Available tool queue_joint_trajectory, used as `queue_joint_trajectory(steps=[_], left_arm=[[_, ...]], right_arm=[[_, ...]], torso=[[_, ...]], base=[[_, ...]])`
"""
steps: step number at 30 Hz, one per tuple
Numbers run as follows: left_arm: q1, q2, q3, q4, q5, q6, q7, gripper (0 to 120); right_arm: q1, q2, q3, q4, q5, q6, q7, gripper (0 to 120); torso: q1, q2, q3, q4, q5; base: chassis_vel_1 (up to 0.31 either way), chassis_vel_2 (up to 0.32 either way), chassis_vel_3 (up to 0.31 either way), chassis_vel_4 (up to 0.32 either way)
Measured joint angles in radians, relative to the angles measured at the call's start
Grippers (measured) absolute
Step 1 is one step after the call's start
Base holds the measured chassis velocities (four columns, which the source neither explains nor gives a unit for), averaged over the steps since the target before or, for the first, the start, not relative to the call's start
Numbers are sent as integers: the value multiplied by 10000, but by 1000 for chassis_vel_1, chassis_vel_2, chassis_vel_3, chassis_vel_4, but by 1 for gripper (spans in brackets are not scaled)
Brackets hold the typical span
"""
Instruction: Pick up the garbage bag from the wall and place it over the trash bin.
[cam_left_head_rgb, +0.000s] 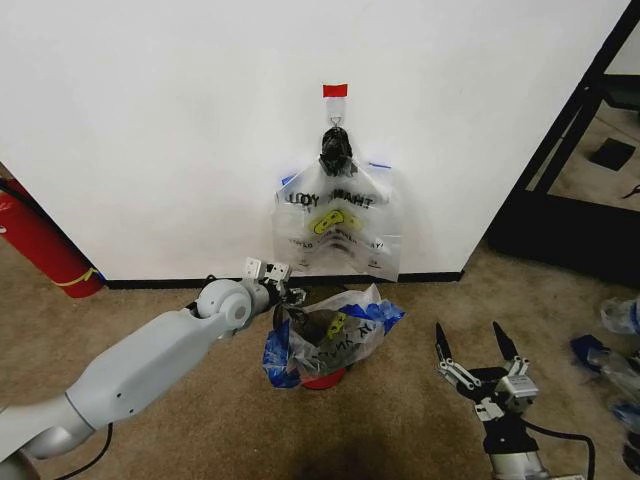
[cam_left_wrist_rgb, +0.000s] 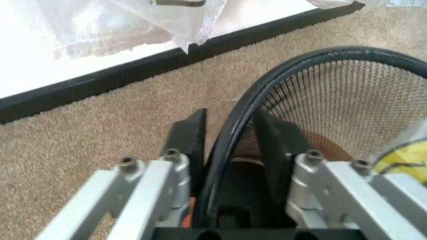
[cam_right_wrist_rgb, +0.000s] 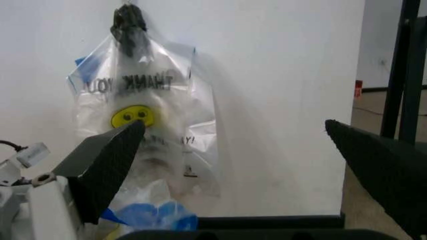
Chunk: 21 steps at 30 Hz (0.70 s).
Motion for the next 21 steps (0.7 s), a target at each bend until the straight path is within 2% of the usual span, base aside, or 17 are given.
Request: queue_joint_trajectory(steps=[8,13,19,21], left_arm=[[238,201,-309,-375,-595,72,-460,1],[786,479,-1066,-1133,-919,82,-869,1],[3097,730,-3496,-2998,-1550,-64,-2111,1],[3502,732,-3803,-3253,-1603,-104,-2306,1]], right_arm=[[98,11,-128,-53,12,-176,205,100],[147,3,-174,-30,0,-244,285,100],[190,-50,-304,-156,-21,-259,397,100],[214,-68,-351,-187,-35,-287,438,100]], torso=[[0,0,1,-1,0],[0,0,0,-1,1],[0,0,-1,2,0],[0,0,0,1,-2]], base=[[0,0,0,0],[0,0,0,0],[0,0,0,0],[0,0,0,0]])
